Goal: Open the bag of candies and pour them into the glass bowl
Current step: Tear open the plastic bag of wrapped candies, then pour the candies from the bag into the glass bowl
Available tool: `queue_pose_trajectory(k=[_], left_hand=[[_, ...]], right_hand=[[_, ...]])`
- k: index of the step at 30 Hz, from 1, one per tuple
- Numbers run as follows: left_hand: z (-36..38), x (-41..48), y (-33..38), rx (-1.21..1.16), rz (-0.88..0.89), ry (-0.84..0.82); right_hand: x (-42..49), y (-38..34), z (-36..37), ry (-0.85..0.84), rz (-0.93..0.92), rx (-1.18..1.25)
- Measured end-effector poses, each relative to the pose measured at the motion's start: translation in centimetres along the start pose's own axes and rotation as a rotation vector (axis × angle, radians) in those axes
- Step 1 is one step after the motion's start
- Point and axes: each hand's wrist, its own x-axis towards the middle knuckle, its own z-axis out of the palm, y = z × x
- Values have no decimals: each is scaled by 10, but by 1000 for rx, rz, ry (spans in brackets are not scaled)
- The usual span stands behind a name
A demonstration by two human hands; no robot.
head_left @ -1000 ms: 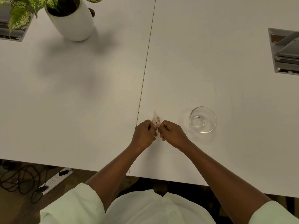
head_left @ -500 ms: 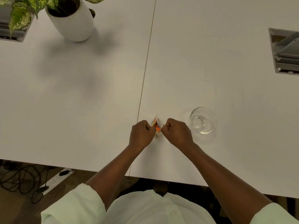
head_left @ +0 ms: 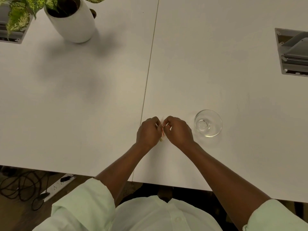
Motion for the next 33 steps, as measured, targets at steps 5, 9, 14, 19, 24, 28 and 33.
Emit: queue_pose_trajectory(k=[5,9,14,19,24,28,33], left_hand=[[0,2,2,6,-11,39],[-6,2,0,58,-70,120],[-10,2,0,83,-92,139],[-7,2,-1,91,-60,126],[-10,2,-5,61,-70,127],[-10,3,-5,17,-70,122],[-9,6,-6,-39,-100,116]], right_hand=[[2,-2,-1,21,11,-19],[2,2,-4,117,43,-73],[0,3,-8,150,49,-83],[-2,0,-7,132,36,-64],[-3,9,-13,119,24,-21],[-14,8,-17,123,-113,-14],[-35,4,-11,17,-253,-113]])
